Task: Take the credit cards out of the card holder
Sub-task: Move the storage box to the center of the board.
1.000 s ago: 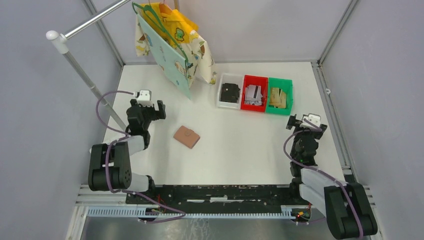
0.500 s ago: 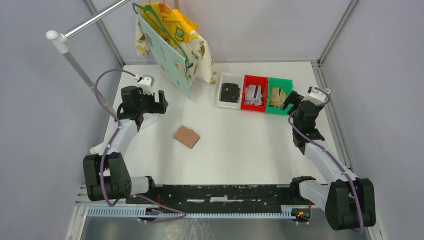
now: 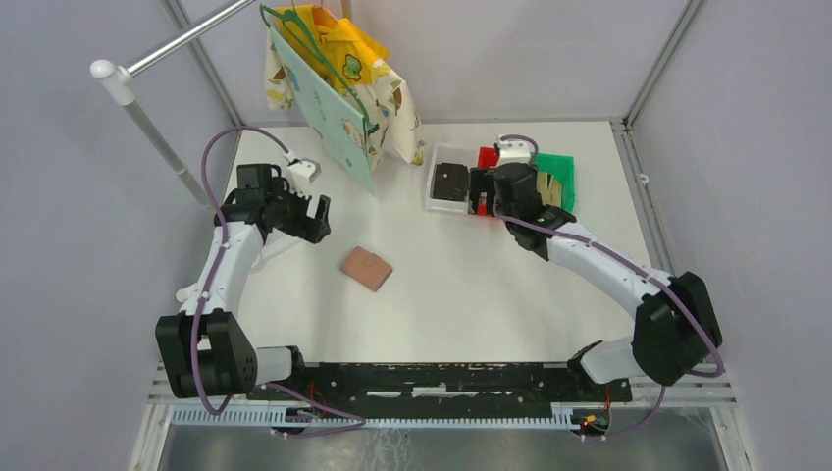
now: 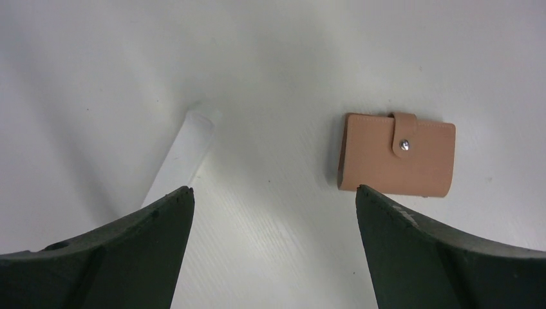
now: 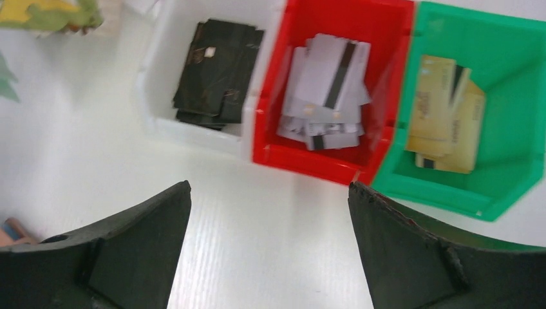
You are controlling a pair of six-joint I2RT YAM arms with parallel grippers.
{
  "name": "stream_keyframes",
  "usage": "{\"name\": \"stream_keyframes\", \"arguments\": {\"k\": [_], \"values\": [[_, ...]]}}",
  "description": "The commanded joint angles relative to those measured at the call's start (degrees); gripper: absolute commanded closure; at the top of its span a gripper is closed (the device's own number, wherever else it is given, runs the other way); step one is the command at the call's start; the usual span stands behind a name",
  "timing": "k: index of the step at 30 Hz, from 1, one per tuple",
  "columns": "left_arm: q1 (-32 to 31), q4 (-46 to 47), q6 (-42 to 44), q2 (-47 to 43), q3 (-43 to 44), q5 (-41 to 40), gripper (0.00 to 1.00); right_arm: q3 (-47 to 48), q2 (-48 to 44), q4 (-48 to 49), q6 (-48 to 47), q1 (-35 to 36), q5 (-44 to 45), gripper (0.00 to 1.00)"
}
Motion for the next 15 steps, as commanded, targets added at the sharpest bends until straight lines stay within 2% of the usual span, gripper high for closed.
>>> {"name": "stream_keyframes", "arguments": {"k": [1, 8, 15], "values": [[-0.21, -5.62, 7.54, -0.63, 2.32, 2.21, 0.0, 7.12, 6.38, -4.39, -0.87, 4.05, 1.44, 0.03], [-2.18, -6.58, 7.39, 1.42, 3.15, 6.09, 0.0, 16.26, 15.62, -10.9, -0.72, 4.75, 2.45, 0.07], [-11.19, -4.72, 7.8, 3.13, -0.5, 0.38, 0.0, 25.32, 22.58, -14.33, -3.53, 4.68, 6.56, 0.08]]}}
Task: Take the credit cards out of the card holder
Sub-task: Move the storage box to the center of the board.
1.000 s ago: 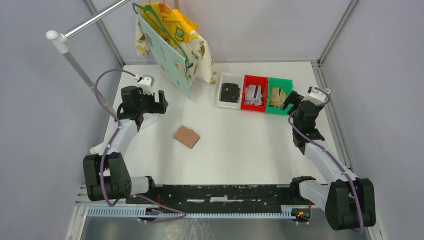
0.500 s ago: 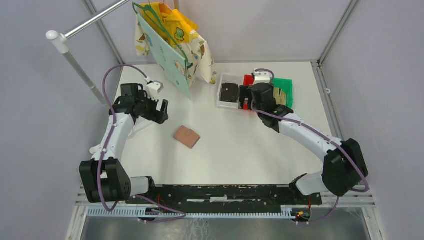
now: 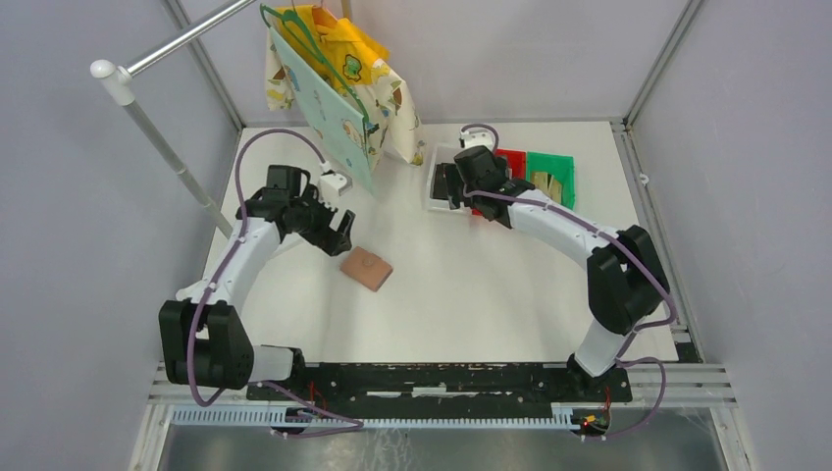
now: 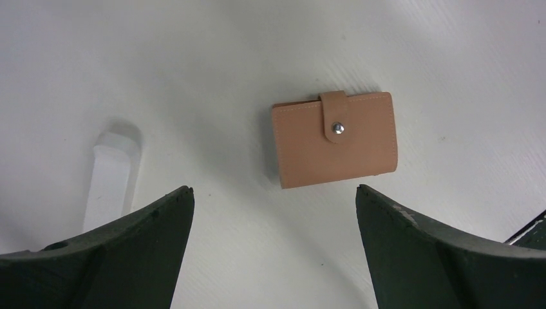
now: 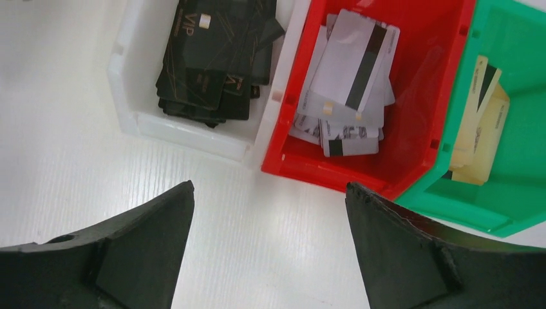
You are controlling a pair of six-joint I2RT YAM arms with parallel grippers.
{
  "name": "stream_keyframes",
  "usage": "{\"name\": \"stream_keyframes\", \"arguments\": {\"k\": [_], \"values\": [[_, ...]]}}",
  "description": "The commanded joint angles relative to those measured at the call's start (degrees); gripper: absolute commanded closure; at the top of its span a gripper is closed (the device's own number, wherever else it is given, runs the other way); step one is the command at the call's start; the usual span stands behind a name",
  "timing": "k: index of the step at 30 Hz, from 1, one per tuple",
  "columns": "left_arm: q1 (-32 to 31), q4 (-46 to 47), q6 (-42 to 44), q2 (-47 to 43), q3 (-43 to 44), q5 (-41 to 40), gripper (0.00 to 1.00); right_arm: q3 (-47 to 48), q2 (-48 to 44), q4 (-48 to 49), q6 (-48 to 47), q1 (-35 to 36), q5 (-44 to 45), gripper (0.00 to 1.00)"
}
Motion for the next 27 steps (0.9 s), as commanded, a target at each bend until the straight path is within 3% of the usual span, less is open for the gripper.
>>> {"name": "stream_keyframes", "arguments": {"k": [1, 7, 21, 27], "values": [[-5.02, 1.11, 3.3, 1.07, -1.28, -2.88, 0.0, 9.14, 4.51, -2.92, -2.93, -0.22, 4.35, 0.08], [-7.91, 1.19, 3.46, 3.63, -1.28, -3.42, 0.0, 18.48, 12.57, -7.15, -4.32, -1.91, 5.03, 0.12], [-10.12, -0.4, 4.14, 3.93, -0.62, -3.81, 0.0, 25.35, 22.59, -8.31, -3.96, -6.67, -2.36, 0.27], [-10.02, -2.13, 5.29, 3.0, 0.0, -3.62, 0.0, 21.9, 21.98, -6.81, 1.45, -6.68, -6.58, 0.5]]}}
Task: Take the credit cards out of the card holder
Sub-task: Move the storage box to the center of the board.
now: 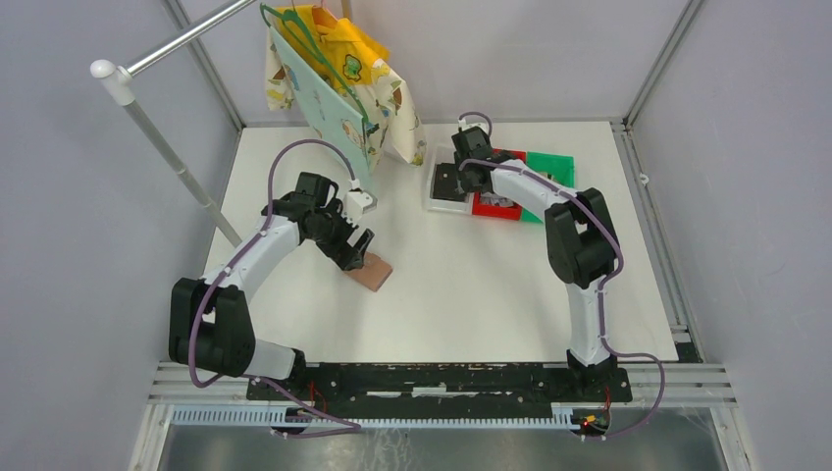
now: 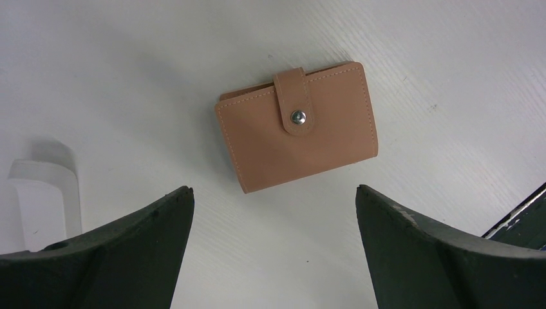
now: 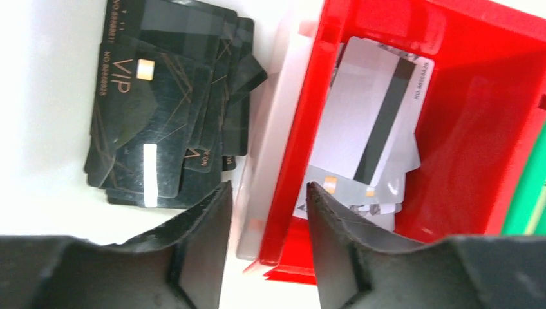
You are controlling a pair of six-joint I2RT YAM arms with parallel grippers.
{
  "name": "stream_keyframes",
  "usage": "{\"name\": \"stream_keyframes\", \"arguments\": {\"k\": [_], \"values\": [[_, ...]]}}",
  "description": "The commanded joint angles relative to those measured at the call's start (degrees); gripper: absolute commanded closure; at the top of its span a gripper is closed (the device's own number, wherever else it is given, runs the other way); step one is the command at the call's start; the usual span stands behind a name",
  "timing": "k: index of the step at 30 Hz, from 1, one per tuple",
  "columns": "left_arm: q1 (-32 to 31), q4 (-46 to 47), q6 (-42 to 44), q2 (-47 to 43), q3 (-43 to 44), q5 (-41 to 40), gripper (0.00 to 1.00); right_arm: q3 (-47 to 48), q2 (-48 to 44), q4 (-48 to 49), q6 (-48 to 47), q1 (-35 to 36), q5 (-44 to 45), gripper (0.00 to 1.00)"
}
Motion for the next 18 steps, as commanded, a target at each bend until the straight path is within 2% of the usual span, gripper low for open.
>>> {"name": "stream_keyframes", "arguments": {"k": [1, 9, 13, 18], "values": [[-0.16, -1.17, 2.98, -1.81, 1.9, 0.22, 0.0, -2.25, -2.09, 2.26, 5.12, 0.45, -3.17, 0.54], [-0.01, -4.25, 5.24, -2.86, 2.79, -0.38, 0.0, -12.38, -8.91, 5.26, 11.63, 3.63, 1.06, 0.72], [-0.02, -5.12, 5.87, -3.48, 2.66, 0.19, 0.0, -16.38, -11.56, 7.16, 14.45, 6.69, 3.82, 0.74], [0.02, -7.0, 5.86, -3.6, 3.6, 0.64, 0.0, -15.82, -11.84, 5.83, 17.59, 9.65, 7.47, 0.76]]}}
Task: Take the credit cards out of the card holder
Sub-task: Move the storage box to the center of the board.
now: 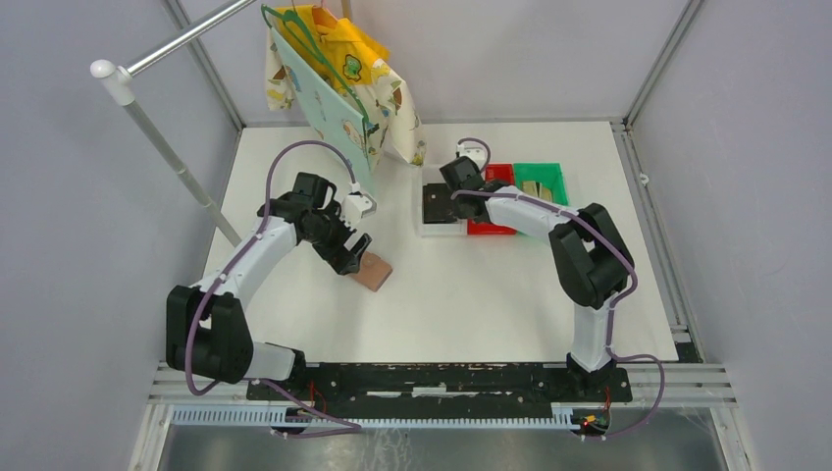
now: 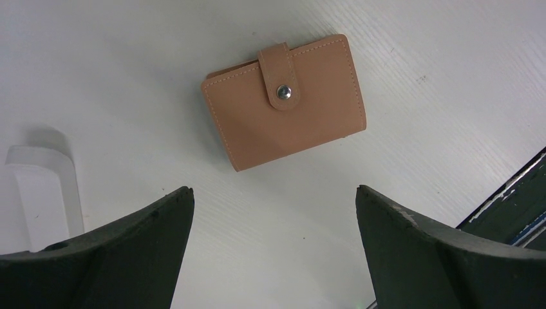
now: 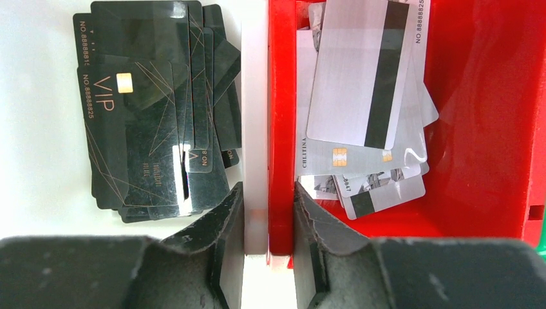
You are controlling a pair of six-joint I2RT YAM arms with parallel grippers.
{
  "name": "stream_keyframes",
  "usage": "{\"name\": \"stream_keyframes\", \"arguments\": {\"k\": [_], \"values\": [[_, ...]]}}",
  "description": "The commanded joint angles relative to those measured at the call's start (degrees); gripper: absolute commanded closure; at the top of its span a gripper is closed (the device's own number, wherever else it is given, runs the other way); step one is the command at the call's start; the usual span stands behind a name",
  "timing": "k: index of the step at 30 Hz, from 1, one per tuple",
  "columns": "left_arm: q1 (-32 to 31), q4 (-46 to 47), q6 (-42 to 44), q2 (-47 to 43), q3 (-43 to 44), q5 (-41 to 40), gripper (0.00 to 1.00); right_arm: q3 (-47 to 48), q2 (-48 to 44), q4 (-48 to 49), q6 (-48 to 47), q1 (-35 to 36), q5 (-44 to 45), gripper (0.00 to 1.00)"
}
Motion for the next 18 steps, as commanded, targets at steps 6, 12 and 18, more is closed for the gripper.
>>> {"name": "stream_keyframes", "arguments": {"k": [6, 12, 18], "values": [[0.89, -3.68, 2.94, -2.04, 3.97, 1.45, 0.0, 2.19, -2.68, 0.9, 3.63, 3.97, 6.1, 0.71], [5.07, -4.3, 3.0, -1.77, 5.2, 3.56, 0.0, 1.97, -6.22, 0.55, 0.32, 5.38, 6.85, 0.45], [6.06, -3.57, 3.05, -0.24, 5.39, 3.0, 0.0, -2.46, -11.83, 1.38, -0.21, 7.71, 6.98, 0.23]]}}
